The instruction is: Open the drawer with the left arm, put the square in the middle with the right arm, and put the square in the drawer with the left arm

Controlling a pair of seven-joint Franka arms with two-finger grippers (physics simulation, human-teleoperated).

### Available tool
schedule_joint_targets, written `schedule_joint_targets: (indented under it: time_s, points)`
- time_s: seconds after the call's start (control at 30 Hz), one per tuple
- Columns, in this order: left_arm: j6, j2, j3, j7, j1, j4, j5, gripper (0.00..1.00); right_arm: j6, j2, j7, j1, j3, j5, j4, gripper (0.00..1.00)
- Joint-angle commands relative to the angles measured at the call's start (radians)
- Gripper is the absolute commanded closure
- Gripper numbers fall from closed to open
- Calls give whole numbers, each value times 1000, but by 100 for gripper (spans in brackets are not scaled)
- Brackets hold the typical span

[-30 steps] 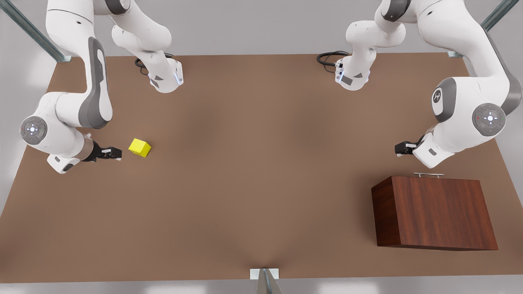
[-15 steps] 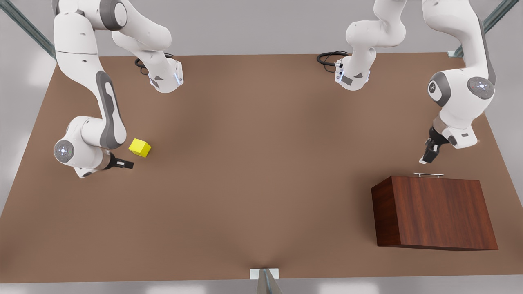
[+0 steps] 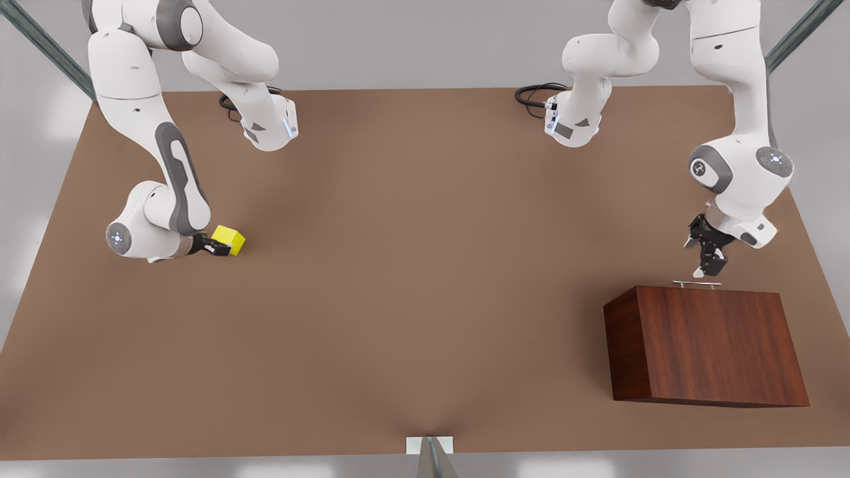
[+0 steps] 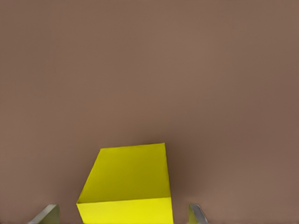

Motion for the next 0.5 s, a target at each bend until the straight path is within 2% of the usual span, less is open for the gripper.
schedule_joint_targets:
  time_s: [0.0, 0.47]
  points:
    - [8, 4, 0, 0, -8, -1, -40, 0, 2, 1, -3, 0, 0, 0, -2, 0]
    - [116, 110, 9, 3, 54, 6, -40, 0, 55, 23, -16, 11, 2, 2, -75, 0]
